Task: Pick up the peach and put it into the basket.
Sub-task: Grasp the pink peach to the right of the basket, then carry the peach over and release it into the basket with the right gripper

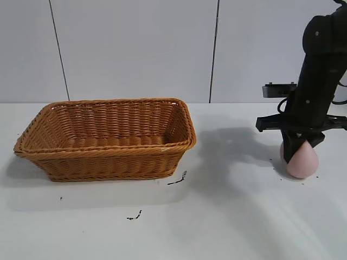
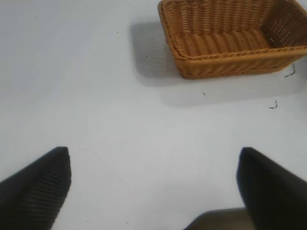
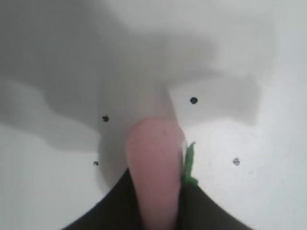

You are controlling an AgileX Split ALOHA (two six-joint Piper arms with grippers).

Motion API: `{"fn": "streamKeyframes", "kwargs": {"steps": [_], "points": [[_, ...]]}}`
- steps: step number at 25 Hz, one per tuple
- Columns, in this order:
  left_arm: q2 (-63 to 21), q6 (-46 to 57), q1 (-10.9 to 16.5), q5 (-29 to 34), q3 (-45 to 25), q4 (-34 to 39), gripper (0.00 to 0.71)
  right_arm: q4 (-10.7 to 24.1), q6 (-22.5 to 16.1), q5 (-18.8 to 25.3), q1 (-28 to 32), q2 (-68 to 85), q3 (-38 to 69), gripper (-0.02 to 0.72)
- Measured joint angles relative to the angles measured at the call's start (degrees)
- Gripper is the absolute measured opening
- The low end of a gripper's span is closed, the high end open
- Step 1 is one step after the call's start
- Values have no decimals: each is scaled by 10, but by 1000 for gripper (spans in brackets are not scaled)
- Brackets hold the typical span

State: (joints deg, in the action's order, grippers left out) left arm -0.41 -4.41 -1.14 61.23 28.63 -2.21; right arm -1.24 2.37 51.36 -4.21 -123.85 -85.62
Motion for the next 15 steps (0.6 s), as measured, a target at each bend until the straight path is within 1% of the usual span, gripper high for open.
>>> {"fn": "streamKeyframes", "kwargs": {"steps": [6,11,15], "points": [[0,0,0,0,0,0,692,0,0,4,0,80,-2,37],[0,0,0,0,0,0,692,2,0,63,-5,93,-69,37],[0,0,0,0,0,0,692,3,0,76,-28,92,-146,37]]}}
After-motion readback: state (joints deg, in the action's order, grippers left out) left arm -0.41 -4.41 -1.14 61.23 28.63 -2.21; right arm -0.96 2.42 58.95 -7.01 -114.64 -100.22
